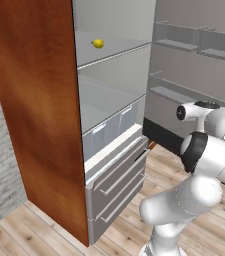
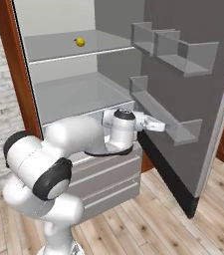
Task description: Retrieve a lemon from the fridge and place it on the cutting board with the fish.
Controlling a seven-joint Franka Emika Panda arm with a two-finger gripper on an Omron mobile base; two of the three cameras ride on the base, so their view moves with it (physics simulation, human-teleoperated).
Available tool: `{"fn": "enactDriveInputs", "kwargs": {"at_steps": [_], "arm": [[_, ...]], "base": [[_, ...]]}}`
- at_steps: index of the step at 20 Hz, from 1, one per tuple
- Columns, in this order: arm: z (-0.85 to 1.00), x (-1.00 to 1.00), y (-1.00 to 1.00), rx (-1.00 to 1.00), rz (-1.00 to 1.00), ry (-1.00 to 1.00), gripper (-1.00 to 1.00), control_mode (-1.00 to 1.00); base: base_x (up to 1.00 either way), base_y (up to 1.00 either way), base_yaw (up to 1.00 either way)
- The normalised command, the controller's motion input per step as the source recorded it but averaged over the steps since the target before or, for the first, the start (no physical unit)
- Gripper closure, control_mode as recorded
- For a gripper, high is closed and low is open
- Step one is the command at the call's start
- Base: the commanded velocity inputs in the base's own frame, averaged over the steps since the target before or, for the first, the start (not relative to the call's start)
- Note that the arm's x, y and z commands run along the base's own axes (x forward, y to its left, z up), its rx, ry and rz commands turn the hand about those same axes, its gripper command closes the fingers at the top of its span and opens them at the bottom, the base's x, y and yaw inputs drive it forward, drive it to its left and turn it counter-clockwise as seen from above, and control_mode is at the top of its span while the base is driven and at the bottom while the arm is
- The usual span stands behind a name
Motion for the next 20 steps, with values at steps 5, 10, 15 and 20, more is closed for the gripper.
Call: {"fn": "enactDriveInputs", "kwargs": {"at_steps": [5,10,15,20], "arm": [[0.00,0.23,-0.36,0.00,-0.02,-0.07,-1.00,-1.00],[0.00,-0.64,0.55,0.00,0.00,-0.04,-1.00,-1.00],[0.03,-0.92,1.00,0.04,0.00,-0.01,-1.00,-1.00],[0.11,-0.54,1.00,0.19,-0.01,-0.01,-1.00,-1.00]], "base": [[0.00,0.00,0.00],[0.00,0.00,0.00],[0.00,0.00,0.00],[0.00,0.00,0.00]]}}
